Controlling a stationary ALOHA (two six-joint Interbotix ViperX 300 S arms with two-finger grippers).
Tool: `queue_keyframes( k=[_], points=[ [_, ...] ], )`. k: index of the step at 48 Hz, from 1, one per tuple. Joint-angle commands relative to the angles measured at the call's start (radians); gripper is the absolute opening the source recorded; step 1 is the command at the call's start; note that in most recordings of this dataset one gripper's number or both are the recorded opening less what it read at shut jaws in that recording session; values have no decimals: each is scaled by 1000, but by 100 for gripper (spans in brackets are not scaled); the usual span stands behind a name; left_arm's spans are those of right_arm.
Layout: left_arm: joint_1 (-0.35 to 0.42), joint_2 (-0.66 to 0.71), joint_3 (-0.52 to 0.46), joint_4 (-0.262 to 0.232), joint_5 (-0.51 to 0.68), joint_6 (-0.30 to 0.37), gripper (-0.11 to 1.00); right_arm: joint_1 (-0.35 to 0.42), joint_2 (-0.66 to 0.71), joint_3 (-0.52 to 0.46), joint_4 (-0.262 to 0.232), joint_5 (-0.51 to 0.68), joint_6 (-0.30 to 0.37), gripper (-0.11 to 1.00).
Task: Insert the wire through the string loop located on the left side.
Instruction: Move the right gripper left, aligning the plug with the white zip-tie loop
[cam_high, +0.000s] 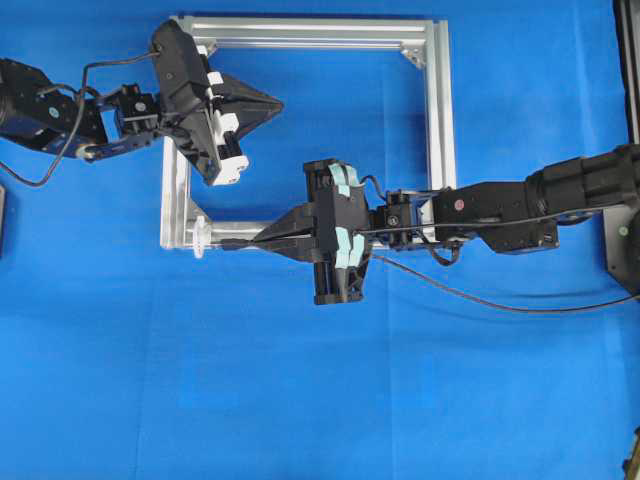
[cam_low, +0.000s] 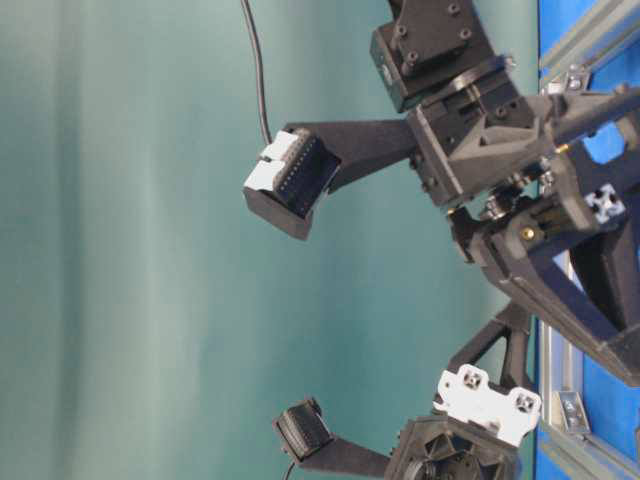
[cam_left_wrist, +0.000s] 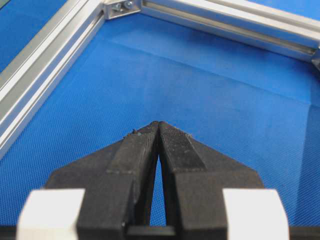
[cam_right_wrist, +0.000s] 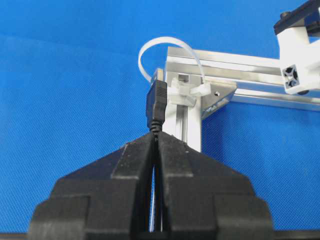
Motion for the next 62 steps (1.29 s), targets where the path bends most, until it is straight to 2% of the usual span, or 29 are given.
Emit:
queue_keyframes(
  k=[1,40,62],
  points=[
    [2,-31,-8,3,-5,-2,0,-3,-17,-18,2,-9,-2,-1],
    [2,-31,-8,2,-5,0,0,-3,-9,-29,2,-9,-2,-1],
    [2,-31,-8,3,-5,-2,0,-21,107,-179,2,-5,-2,-1]
  ],
)
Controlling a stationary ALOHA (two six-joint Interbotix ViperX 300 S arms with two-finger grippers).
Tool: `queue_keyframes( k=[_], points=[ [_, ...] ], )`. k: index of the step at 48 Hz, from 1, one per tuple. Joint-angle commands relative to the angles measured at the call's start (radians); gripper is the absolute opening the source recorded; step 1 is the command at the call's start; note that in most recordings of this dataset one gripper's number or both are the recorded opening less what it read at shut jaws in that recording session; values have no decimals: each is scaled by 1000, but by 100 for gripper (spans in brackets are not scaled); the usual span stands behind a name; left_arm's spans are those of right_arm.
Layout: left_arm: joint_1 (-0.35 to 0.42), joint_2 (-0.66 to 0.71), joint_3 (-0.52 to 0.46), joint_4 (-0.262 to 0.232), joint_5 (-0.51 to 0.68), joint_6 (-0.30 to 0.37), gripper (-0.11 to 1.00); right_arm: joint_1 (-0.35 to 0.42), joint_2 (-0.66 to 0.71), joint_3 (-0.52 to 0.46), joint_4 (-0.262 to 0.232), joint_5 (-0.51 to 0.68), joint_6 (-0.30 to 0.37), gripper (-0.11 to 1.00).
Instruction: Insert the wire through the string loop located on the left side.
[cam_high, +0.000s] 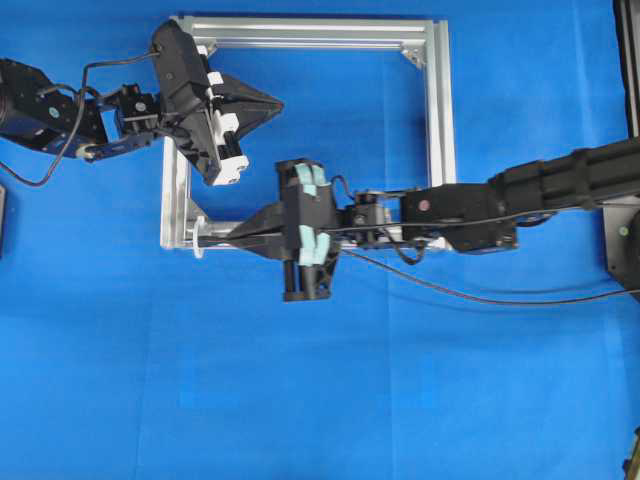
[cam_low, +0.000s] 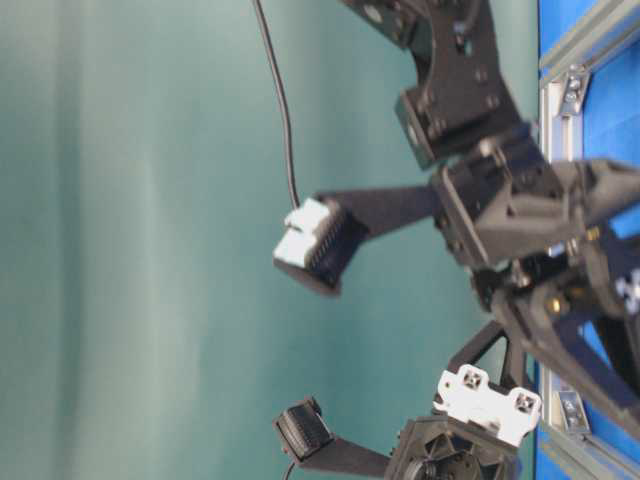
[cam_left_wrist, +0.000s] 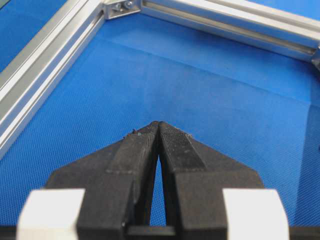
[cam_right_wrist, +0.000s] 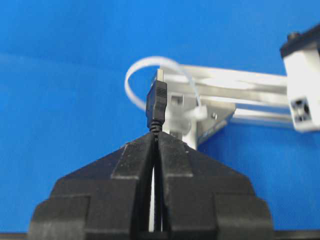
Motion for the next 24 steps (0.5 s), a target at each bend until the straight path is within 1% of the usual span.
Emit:
queue_keyframes(
  k=[1,10,24],
  points=[
    [0,-31,-8,3,-5,-2,0,-6,-2,-52,2,-5,0,-1],
    [2,-31,-8,3,-5,-2,0,-8,32,-92,2,-3,0,-1],
    [2,-31,-9,3,-6,0,0,-9,40,-101,2,-6,0,-1]
  ],
)
